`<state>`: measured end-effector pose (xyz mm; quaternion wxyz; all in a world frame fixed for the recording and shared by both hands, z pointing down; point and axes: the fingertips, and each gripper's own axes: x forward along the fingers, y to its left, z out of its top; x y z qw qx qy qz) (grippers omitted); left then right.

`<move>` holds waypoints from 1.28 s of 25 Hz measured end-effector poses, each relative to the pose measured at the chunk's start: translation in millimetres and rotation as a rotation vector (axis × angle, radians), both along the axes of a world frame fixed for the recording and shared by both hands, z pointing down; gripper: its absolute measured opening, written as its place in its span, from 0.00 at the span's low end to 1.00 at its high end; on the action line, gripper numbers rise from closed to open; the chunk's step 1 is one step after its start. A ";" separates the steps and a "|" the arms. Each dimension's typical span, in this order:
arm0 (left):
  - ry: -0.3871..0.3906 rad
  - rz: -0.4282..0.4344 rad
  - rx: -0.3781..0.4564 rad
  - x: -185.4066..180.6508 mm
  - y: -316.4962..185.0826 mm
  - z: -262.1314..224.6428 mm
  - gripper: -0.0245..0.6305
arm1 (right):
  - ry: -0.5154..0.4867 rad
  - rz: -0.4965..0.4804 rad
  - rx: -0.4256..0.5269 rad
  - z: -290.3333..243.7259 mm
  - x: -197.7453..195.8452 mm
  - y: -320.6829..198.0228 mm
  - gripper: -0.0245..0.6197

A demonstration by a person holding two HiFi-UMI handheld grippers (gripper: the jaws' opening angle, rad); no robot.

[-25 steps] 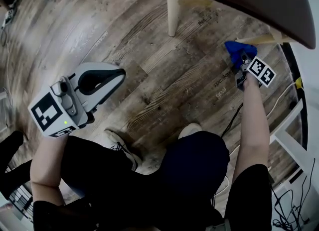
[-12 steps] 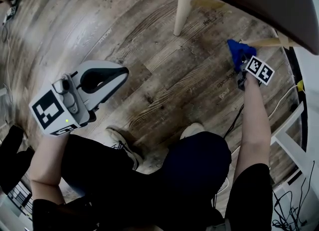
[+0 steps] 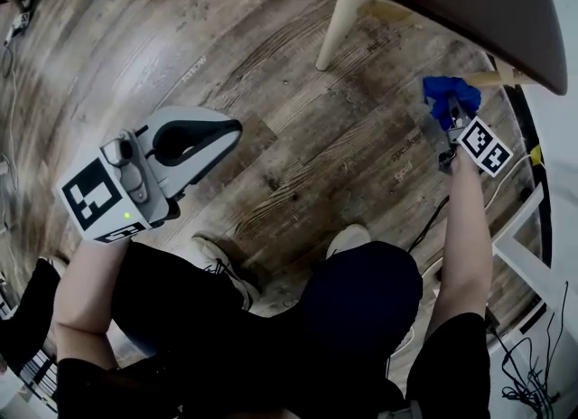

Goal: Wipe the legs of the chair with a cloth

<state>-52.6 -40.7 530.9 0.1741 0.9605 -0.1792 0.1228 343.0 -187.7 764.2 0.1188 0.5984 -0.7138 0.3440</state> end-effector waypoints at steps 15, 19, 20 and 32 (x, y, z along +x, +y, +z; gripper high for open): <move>0.090 -0.061 0.046 -10.8 0.4 -37.1 0.04 | -0.038 -0.011 0.345 -206.2 -26.9 27.1 0.16; 0.089 -0.142 0.034 -19.9 -7.8 -42.1 0.04 | -0.018 -0.029 0.391 -257.8 -37.1 56.4 0.16; 0.091 -0.161 0.031 -22.2 -9.8 -45.9 0.04 | -0.023 -0.028 0.390 -268.5 -40.4 64.1 0.16; -0.017 -0.303 -0.023 -55.3 48.5 -157.5 0.04 | -0.150 -0.238 0.221 -428.5 -136.7 154.3 0.16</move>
